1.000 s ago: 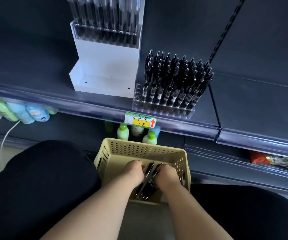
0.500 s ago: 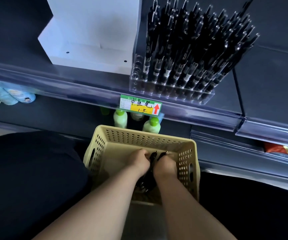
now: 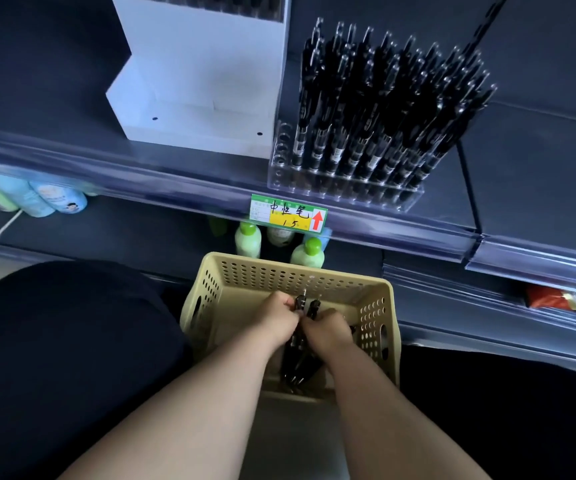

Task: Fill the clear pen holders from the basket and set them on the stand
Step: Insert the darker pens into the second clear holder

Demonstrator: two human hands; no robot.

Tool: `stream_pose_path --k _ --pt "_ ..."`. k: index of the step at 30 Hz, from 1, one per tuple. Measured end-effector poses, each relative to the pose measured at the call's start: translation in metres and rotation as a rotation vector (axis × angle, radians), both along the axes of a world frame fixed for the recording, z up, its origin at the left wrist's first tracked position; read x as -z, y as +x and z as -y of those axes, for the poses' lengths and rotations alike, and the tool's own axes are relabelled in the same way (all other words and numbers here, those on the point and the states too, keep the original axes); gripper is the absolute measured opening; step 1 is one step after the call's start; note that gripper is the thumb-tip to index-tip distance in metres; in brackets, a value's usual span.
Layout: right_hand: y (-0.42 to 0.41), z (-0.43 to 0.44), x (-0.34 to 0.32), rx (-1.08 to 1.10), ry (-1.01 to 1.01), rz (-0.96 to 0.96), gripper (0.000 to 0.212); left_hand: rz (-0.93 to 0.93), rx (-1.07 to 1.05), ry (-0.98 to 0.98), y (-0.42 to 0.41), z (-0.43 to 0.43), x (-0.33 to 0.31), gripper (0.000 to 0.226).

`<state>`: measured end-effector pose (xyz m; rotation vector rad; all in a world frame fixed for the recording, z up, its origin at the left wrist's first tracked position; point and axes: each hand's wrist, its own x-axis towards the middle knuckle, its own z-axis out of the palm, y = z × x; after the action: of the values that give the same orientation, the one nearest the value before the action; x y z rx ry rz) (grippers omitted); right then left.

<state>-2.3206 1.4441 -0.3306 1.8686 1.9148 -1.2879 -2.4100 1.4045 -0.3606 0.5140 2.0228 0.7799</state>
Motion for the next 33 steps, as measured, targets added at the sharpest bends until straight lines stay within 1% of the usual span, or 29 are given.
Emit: stream_pose_path --k 3,5,8,13,17,20,22,23,25,27,29,30,33 --pt "-0.001 0.003 -0.02 0.043 0.093 -0.122 0.037 -0.038 -0.018 0.084 -0.001 0.005 -0.019 0.014" --pt "-0.002 0.006 -0.038 0.069 0.158 -0.203 0.041 -0.097 0.001 0.15 -0.001 0.008 -0.035 0.023" --pt "-0.001 0.012 -0.061 -0.042 0.266 -0.283 0.033 -0.206 0.047 0.248 -0.002 0.014 -0.065 0.028" --pt "0.003 0.025 -0.093 -0.166 0.385 -0.366 0.023 -0.255 0.008 0.38 -0.007 0.032 -0.118 0.021" --pt "0.004 0.035 -0.119 -0.244 0.461 -0.412 0.021 -0.346 -0.007 0.45 -0.015 0.054 -0.152 0.023" --pt "0.004 0.034 -0.142 -0.29 0.619 -0.428 0.024 -0.439 0.006 0.502 -0.025 0.068 -0.175 0.024" --pt "0.004 0.032 -0.161 -0.31 0.729 -0.453 0.026 -0.463 0.0 0.569 -0.033 0.073 -0.193 0.021" --pt "0.004 0.031 -0.172 -0.315 0.763 -0.484 0.025 -0.475 0.002 0.601 -0.037 0.075 -0.202 0.019" --pt "0.003 0.027 -0.2 -0.316 0.799 -0.586 0.017 -0.495 -0.006 0.671 -0.048 0.076 -0.221 0.024" --pt "0.0 0.021 -0.231 -0.323 0.806 -0.709 0.022 -0.497 -0.046 0.744 -0.06 0.073 -0.237 0.029" --pt "-0.008 0.012 -0.262 -0.318 0.854 -0.801 0.028 -0.5 -0.099 0.812 -0.073 0.066 -0.252 0.029" --pt "-0.013 0.007 -0.277 -0.312 0.893 -0.827 0.028 -0.497 -0.131 0.852 -0.08 0.06 -0.258 0.028" --pt "-0.034 -0.016 -0.31 -0.296 1.005 -0.852 0.019 -0.486 -0.207 0.955 -0.096 0.036 -0.273 0.028"
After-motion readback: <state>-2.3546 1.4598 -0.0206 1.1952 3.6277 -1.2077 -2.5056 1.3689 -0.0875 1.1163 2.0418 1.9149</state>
